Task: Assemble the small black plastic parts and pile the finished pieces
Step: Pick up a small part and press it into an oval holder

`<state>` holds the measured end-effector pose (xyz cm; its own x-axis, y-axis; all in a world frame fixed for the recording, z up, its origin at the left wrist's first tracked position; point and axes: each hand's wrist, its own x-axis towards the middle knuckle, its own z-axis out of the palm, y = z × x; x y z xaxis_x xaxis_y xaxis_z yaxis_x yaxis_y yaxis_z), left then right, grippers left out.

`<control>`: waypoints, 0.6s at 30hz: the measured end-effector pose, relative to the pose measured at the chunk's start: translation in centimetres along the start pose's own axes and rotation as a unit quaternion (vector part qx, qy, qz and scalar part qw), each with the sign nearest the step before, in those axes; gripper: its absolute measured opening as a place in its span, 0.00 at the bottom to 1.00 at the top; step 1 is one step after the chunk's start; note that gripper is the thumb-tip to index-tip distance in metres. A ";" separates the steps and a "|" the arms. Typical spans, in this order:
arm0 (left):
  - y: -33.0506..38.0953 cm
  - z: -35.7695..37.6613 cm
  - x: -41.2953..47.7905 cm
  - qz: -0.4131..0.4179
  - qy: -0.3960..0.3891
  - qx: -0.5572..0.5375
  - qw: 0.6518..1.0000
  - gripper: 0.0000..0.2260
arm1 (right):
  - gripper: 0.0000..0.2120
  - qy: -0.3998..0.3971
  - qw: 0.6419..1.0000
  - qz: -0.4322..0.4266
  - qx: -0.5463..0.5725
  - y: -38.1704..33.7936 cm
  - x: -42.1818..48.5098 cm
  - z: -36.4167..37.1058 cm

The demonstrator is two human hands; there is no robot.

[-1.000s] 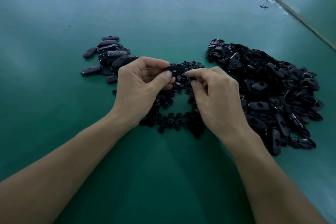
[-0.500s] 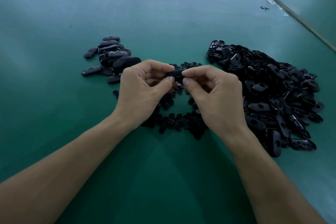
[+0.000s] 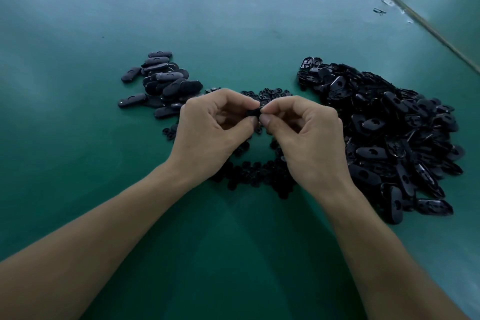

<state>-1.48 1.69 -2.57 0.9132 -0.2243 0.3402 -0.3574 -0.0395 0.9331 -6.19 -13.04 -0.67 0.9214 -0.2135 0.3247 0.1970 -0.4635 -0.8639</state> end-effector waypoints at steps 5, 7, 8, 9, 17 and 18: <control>0.0 0.0 0.0 0.001 -0.003 0.002 1.000 0.09 | 0.10 0.003 1.000 0.009 -0.007 0.0 -0.1 0.1; -0.1 0.0 0.0 0.001 -0.005 0.000 1.000 0.09 | 0.08 0.009 1.000 0.006 -0.018 -0.1 -0.1 0.1; -0.1 0.0 0.0 0.003 -0.008 0.001 1.000 0.09 | 0.08 0.011 1.000 0.006 -0.022 -0.1 -0.1 0.1; -0.1 0.0 0.0 0.005 -0.011 0.003 1.000 0.09 | 0.07 0.012 1.000 0.006 -0.026 -0.1 0.0 0.1; 0.0 0.0 0.1 0.009 -0.007 0.007 1.000 0.10 | 0.08 0.005 0.999 -0.008 -0.038 -0.1 0.0 0.4; 0.0 0.0 0.1 0.009 -0.011 0.006 1.000 0.11 | 0.08 0.006 0.999 -0.008 -0.038 -0.1 0.0 0.4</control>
<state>-1.43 1.71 -2.52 0.9026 -0.2458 0.3534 -0.3752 -0.0469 0.9258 -6.10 -12.69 -0.72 0.9143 -0.2157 0.3427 0.1849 -0.5307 -0.8272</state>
